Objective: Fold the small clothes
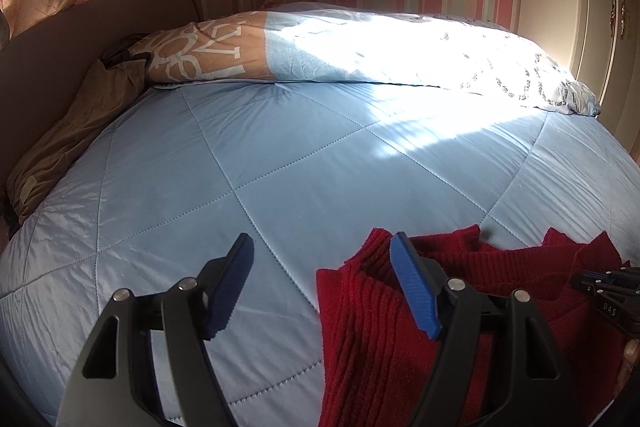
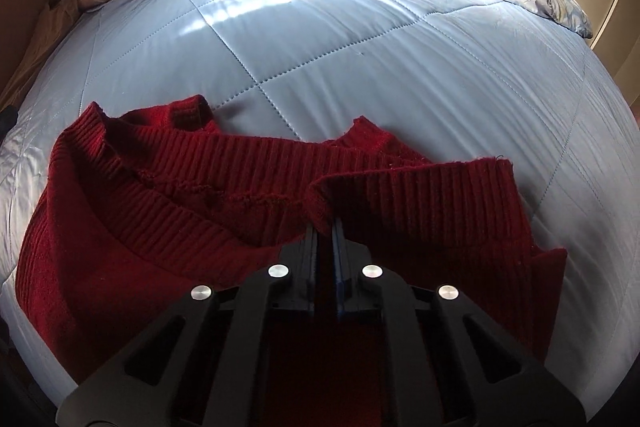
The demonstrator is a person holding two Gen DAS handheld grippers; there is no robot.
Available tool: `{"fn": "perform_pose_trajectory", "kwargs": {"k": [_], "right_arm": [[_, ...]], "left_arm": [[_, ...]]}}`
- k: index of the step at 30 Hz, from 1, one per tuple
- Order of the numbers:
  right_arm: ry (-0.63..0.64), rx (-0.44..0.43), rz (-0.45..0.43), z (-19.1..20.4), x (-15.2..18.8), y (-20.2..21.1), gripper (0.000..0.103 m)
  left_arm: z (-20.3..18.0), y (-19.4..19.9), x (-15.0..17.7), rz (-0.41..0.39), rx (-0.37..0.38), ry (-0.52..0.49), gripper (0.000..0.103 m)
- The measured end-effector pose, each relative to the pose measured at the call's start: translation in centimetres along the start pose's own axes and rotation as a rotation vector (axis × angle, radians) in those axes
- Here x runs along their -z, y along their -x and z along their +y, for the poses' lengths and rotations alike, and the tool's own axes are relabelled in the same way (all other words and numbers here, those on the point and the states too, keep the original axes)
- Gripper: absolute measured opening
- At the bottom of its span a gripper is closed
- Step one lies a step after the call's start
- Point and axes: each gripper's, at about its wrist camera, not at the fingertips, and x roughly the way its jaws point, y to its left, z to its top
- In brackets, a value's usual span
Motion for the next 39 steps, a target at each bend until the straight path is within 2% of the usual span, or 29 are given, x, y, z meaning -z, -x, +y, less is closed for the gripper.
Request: {"fn": "perform_pose_trajectory", "kwargs": {"k": [3,5,6,7,8,9,10,11,13,15,17,19,23,25,27,28,29,30,31,33,35,36,37,39], "right_arm": [[-0.019,-0.008,-0.122,-0.8,-0.6,2.4,0.006],[-0.035,0.022,-0.181,-1.3,-1.3,3.5,0.006],[-0.047,0.031,-0.179,-1.5,-1.7,3.2,0.006],[-0.059,0.039,-0.137,-1.7,-2.0,2.0,0.008],[-0.069,0.037,-0.057,-1.9,-2.3,0.2,0.01],[-0.081,0.021,0.03,-2.0,-2.1,-1.7,0.016],[-0.089,0.018,0.064,-2.1,-1.9,-2.6,0.02],[-0.086,0.021,0.036,-2.0,-1.8,-2.2,0.022],[-0.077,-0.017,-0.047,-1.5,-1.7,-0.3,0.044],[-0.074,-0.059,-0.107,-1.2,-1.6,1.8,0.047],[-0.084,-0.064,-0.16,-1.1,-0.9,4.2,0.052],[-0.082,-0.077,-0.199,-1.1,0.5,6.4,0.07],[-0.051,-0.059,-0.222,-0.3,3.8,8.6,0.072],[-0.019,-0.054,-0.213,0.5,5.4,8.2,0.076],[0.003,-0.025,-0.175,1.0,6.4,6.5,0.077],[0.004,-0.02,-0.145,1.0,6.8,5.3,0.077],[0.004,0.02,-0.12,0.9,7.2,4.3,0.077],[-0.005,0.072,-0.089,0.4,7.6,3.4,0.076],[-0.027,0.086,-0.066,-0.6,8.2,2.7,0.072],[-0.06,0.122,-0.059,-2.5,9.2,2.4,0.072],[-0.088,0.145,-0.065,-4.1,9.8,2.7,0.072],[-0.106,0.147,-0.069,-4.8,10.0,2.9,0.071],[-0.118,0.137,-0.067,-5.3,10.2,2.8,0.071],[-0.108,0.138,-0.061,-5.3,10.3,2.4,0.071]], "left_arm": [[0.6,0.1,-0.2,-0.013,-0.004,0.004,0.072],[1.2,0.1,-0.2,-0.022,-0.01,0.022,0.072],[1.7,0.0,-0.1,-0.02,-0.011,0.038,0.072],[2.0,-0.1,-0.1,-0.016,-0.015,0.053,0.072],[2.4,-0.2,0.0,-0.011,-0.018,0.064,0.072],[2.7,-0.3,0.0,-0.005,-0.018,0.069,0.072],[3.0,-0.3,0.0,-0.005,-0.018,0.07,0.072],[3.3,-0.2,0.0,-0.009,-0.019,0.068,0.072],[3.5,0.1,0.0,-0.011,-0.009,0.057,0.072],[3.1,0.2,0.2,-0.005,0.012,0.033,0.072],[2.2,0.7,0.7,0.0,0.036,0.004,0.072],[1.0,1.5,1.5,0.002,0.061,-0.018,0.072],[-1.6,3.2,3.5,0.01,0.121,-0.018,0.076],[-3.2,3.7,4.6,0.018,0.142,-0.019,0.078],[-4.9,3.1,5.7,0.047,0.145,-0.036,0.079],[-5.6,2.5,6.2,0.066,0.139,-0.043,0.079],[-6.1,1.8,6.8,0.08,0.118,-0.054,0.079],[-6.5,1.0,7.3,0.094,0.081,-0.07,0.079],[-6.4,0.0,7.8,0.115,0.04,-0.082,0.079],[-5.9,-2.1,8.9,0.17,0.001,-0.089,0.081],[-5.2,-3.0,9.7,0.164,-0.028,-0.103,0.082],[-5.0,-3.1,10.0,0.151,-0.069,-0.116,0.09],[-4.5,-3.2,10.1,0.151,-0.086,-0.099,0.094],[-3.3,-3.7,10.2,0.183,-0.059,-0.028,0.096]]}}
